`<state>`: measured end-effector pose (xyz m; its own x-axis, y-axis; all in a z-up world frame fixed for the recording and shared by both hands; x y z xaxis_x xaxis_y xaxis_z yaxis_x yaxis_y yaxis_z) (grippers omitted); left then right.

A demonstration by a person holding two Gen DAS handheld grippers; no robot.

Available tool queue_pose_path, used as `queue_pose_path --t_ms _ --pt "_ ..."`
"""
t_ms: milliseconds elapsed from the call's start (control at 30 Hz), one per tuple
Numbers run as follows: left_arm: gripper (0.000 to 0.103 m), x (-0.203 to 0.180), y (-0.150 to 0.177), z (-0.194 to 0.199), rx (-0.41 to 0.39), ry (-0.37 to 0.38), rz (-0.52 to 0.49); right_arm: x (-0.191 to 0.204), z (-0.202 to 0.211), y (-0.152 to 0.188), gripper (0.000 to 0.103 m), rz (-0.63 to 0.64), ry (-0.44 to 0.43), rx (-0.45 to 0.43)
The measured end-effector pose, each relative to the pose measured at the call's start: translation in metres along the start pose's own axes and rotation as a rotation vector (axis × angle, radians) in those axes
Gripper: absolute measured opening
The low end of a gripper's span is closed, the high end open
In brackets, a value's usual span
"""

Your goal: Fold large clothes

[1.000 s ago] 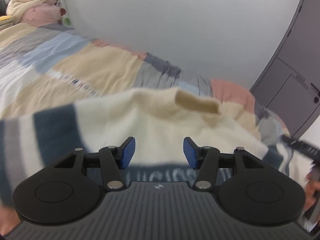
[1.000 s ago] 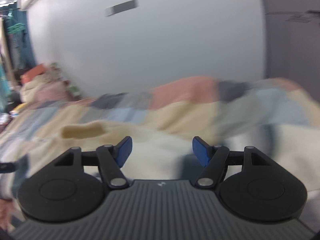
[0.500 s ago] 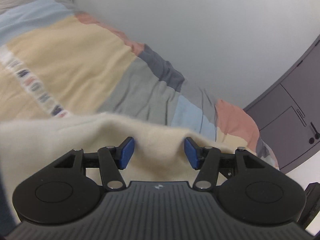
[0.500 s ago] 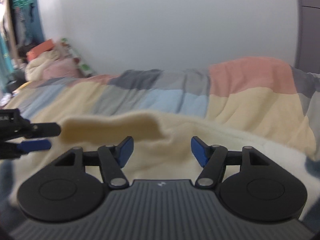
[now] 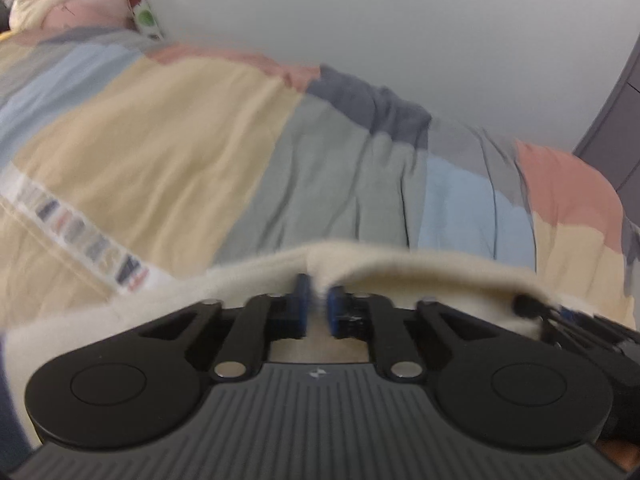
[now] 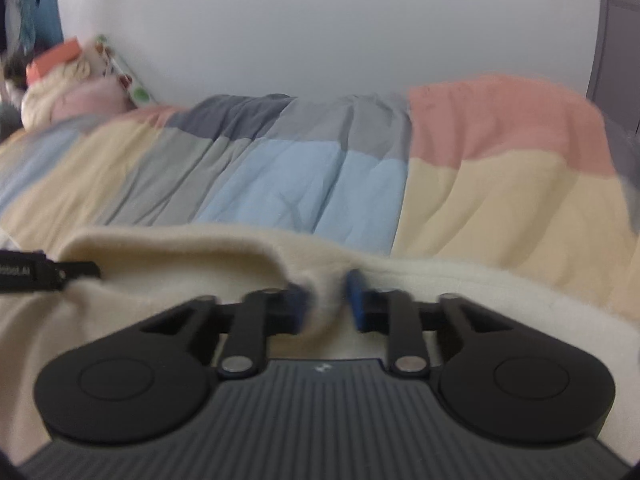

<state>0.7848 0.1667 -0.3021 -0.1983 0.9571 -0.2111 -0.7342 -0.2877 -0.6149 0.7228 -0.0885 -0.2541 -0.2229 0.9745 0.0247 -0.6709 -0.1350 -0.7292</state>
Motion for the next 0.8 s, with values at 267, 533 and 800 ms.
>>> queue_pose_path --t_ms 267,533,800 --pt "0.005 -0.01 -0.07 0.029 -0.122 -0.078 -0.03 0.008 0.022 -0.063 0.009 0.06 -0.014 -0.106" --pt "0.005 -0.005 -0.105 -0.031 -0.133 -0.063 -0.036 0.006 -0.033 -0.091 0.009 0.009 -0.018 -0.15" --pt "0.006 0.005 -0.09 -0.083 -0.062 -0.031 -0.116 -0.001 -0.06 -0.06 0.013 -0.009 -0.098 -0.147"
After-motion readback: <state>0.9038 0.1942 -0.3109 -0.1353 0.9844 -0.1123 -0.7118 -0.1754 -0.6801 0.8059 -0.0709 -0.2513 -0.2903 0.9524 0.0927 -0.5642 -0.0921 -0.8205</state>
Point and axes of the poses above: each gripper's, at about its wrist camera, not at the fingertips, and z roughly against the way its jaws point, x to its left, y to its underside, the point moved 9 cm from there along -z, roughly the way its jaws point, and after that the axes turned 3 degrees about x, right-handed, at the moved point
